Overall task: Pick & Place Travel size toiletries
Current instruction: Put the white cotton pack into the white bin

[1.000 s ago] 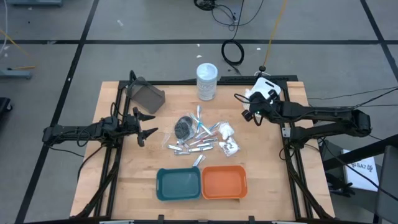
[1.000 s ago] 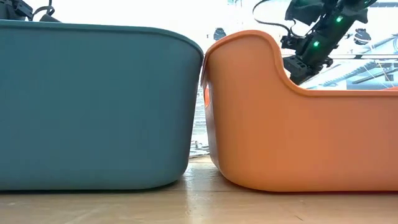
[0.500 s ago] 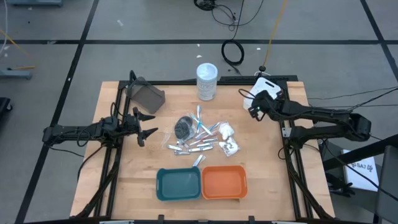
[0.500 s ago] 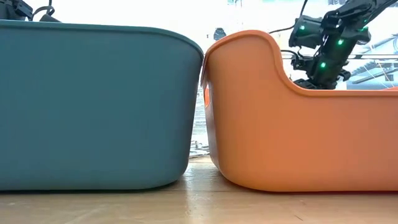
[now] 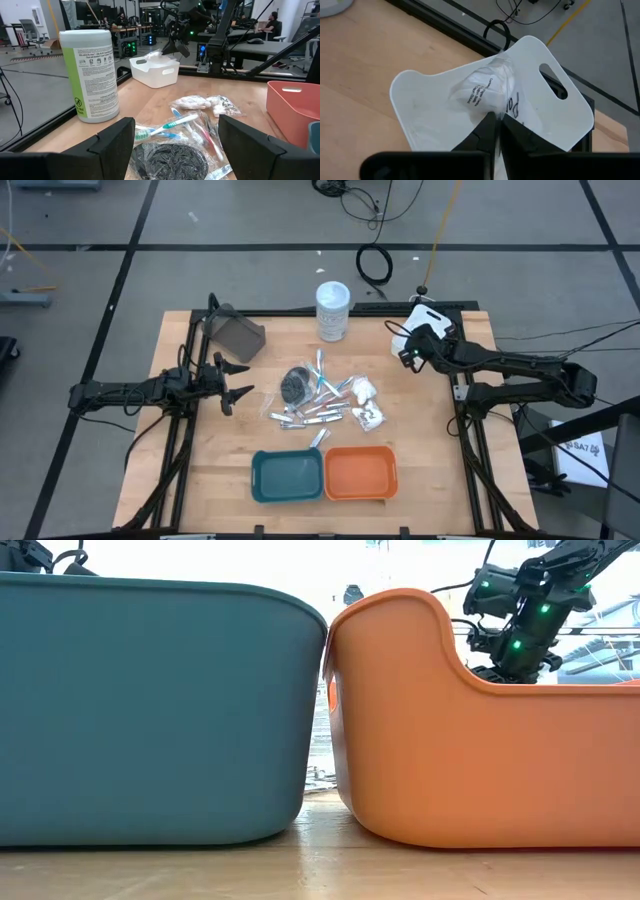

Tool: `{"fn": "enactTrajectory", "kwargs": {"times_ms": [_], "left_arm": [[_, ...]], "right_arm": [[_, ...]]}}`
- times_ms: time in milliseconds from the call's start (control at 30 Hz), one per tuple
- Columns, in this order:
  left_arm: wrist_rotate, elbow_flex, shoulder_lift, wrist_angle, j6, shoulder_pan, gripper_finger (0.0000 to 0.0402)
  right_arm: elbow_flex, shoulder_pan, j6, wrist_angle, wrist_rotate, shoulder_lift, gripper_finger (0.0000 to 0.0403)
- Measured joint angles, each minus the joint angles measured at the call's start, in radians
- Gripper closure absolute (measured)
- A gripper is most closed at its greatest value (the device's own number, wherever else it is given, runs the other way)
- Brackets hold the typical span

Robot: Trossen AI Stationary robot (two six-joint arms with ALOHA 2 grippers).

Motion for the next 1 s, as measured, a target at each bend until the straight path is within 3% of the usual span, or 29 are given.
{"fn": "enactTrajectory", "kwargs": {"times_ms": [400,600,767,1000], "left_arm": [[0.0,0.0,0.0,0.0,0.0,0.0,0.0121],[0.0,0.0,0.0,0.0,0.0,0.0,0.0121],[0.0,0.0,0.0,0.0,0.0,0.0,0.0121],[0.0,0.0,0.0,0.0,0.0,0.0,0.0121]], "right_arm": [[0.0,0.0,0.0,0.003,0.0,0.0,0.0328],[0.0,0.0,-0.023,0.09,-0.005,0.0,0.0307],[0.0,0.001,-0.078,0.217,-0.124,0.0,0.0299],[0.0,0.001,-0.101,0.349,-0.395,0.0,0.0298]]}}
